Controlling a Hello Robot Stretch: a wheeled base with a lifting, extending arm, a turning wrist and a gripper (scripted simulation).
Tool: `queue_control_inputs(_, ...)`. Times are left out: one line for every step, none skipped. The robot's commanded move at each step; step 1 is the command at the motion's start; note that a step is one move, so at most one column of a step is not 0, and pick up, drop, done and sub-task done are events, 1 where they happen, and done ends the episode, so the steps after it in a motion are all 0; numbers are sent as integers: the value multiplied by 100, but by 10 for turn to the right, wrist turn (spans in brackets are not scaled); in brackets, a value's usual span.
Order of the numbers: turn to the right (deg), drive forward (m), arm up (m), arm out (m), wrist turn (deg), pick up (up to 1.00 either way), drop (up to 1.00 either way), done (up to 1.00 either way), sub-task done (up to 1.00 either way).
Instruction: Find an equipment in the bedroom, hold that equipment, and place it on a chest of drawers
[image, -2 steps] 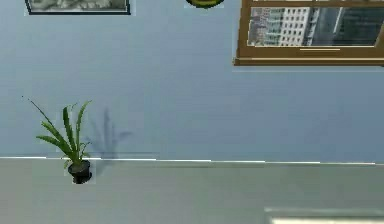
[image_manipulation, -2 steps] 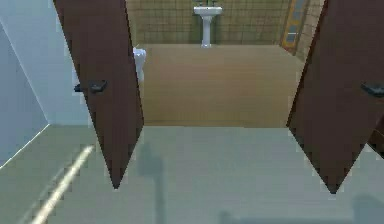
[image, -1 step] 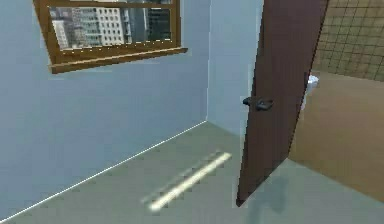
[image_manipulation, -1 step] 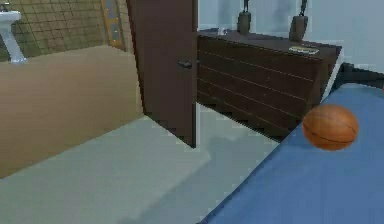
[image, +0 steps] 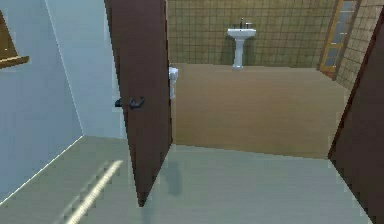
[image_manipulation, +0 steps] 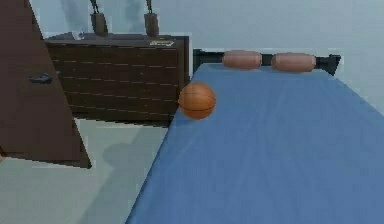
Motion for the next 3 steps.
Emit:
queue_control_inputs(60,0,0,0,0,0,0,0,0)
queue_control_inputs(0,30,0,0,0,0,0,0,0)
queue_control_inputs(420,0,0,0,0,0,0,0,0)
